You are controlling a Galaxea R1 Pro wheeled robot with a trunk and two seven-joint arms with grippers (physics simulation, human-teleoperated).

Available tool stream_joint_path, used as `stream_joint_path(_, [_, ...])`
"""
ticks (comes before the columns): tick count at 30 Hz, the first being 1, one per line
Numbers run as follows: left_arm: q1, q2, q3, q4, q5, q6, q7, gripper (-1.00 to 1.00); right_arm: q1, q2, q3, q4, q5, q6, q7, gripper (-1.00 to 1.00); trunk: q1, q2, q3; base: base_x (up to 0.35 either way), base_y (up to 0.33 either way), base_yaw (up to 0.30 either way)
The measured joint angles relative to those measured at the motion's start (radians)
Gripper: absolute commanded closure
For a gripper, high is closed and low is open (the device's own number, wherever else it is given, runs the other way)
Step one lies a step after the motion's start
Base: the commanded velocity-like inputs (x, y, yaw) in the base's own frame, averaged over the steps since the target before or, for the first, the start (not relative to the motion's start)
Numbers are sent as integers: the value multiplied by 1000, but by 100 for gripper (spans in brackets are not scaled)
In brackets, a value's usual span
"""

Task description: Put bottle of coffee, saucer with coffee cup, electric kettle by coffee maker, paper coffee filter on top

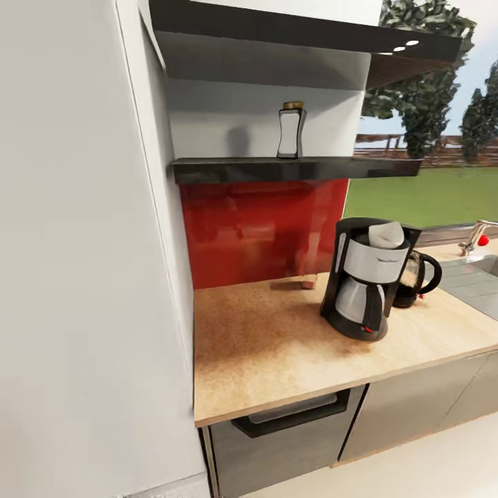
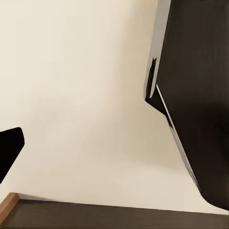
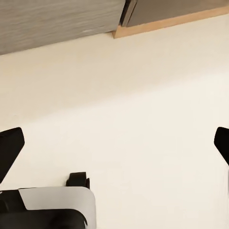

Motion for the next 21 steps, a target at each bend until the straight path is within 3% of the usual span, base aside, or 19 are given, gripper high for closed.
stream_joint_path(8, [0,-6,0,0,2,0,0,-100,0,0,0,0,0,0,0,-100,0,0,0,0,-272,262])
stream_joint_path(21, [-2,-6,1,1,3,2,3,-100,0,-3,0,0,0,0,0,-100,0,0,0,0,-272,25])
